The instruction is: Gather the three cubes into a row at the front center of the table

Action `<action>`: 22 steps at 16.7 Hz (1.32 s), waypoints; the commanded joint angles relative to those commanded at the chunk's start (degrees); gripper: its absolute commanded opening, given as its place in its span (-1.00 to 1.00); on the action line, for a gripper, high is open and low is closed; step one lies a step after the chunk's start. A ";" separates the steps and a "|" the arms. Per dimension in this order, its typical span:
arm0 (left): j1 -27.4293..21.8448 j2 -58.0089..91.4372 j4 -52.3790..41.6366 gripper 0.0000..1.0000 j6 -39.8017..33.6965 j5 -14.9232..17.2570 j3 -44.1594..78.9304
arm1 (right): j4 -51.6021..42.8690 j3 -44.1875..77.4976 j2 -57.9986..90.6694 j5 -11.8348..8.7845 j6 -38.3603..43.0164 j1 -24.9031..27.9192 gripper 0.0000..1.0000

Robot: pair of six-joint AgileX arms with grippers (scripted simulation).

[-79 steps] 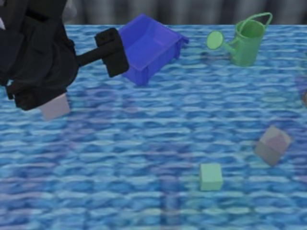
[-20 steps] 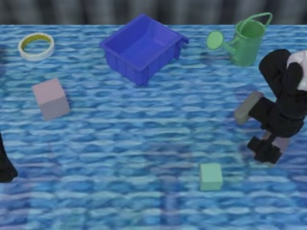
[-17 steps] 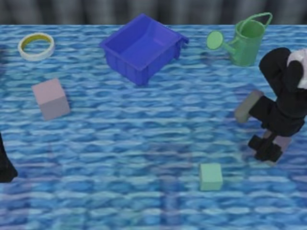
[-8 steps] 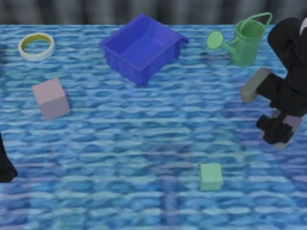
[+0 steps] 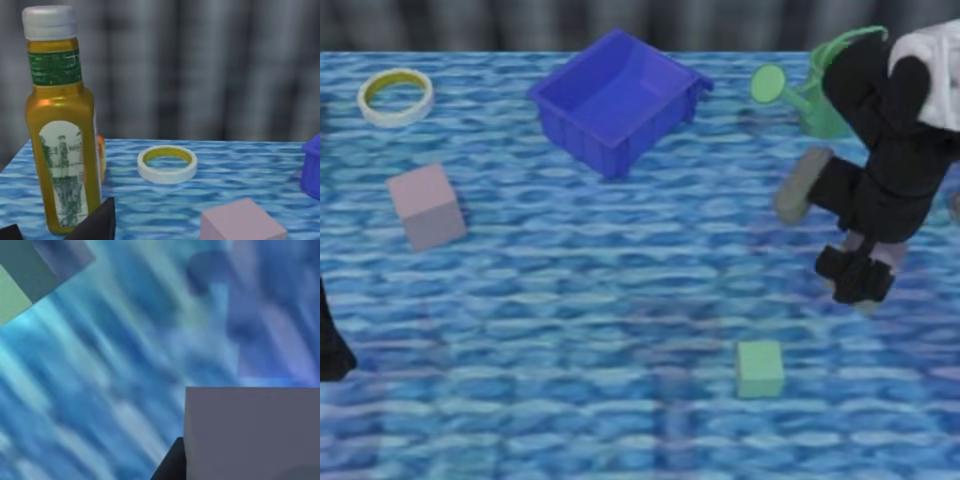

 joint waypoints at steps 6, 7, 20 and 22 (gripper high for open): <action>0.00 0.00 0.00 1.00 0.00 0.00 0.00 | -4.53 8.15 3.70 -0.10 -4.95 19.28 -1.00; 0.00 0.00 0.00 1.00 0.00 0.00 0.00 | -5.09 9.24 4.09 -0.11 -5.65 21.74 -1.00; 0.00 0.00 0.00 1.00 0.00 0.00 0.00 | 2.22 5.72 7.21 -0.11 -6.44 25.19 -1.00; 0.00 0.00 0.00 1.00 0.00 0.00 0.00 | 6.07 3.41 8.64 -0.08 -6.58 25.40 -1.00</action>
